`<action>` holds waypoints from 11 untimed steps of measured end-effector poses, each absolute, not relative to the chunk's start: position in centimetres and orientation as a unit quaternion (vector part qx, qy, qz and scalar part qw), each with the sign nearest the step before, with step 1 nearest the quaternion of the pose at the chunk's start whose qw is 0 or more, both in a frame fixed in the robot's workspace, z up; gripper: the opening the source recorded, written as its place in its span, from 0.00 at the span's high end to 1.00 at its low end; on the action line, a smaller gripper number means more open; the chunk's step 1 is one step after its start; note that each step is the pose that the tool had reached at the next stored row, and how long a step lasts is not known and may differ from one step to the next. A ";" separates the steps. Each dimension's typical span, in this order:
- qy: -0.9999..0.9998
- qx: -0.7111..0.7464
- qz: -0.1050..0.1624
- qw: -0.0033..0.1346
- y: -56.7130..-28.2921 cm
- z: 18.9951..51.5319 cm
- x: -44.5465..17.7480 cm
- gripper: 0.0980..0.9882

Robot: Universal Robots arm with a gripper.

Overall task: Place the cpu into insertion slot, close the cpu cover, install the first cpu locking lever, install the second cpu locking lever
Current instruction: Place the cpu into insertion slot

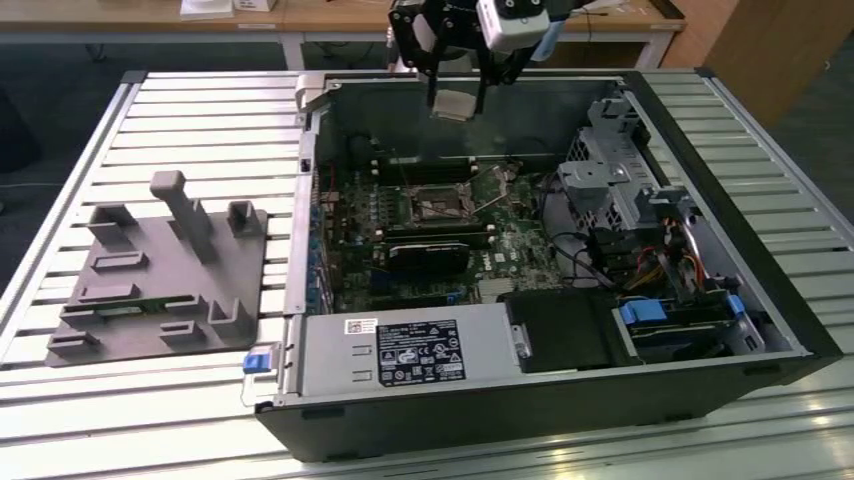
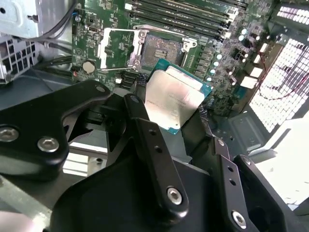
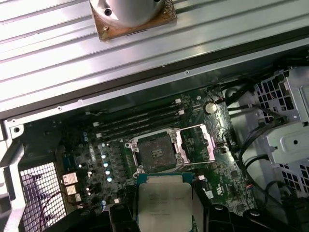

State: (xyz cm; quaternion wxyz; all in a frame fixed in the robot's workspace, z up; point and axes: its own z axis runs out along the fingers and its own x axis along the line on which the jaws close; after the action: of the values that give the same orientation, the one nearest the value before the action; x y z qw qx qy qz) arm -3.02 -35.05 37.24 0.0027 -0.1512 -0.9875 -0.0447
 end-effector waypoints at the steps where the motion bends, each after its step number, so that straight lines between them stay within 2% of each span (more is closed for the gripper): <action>1: -0.987 -0.155 -0.045 0.003 -35.0 37.2 -3.0 0.50; 11: -0.976 -0.211 -0.044 0.000 -35.0 37.1 -3.0 0.50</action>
State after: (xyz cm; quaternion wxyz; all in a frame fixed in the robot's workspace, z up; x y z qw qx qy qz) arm -3.02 -35.05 37.09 -0.0002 -0.2112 -0.9765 -0.0438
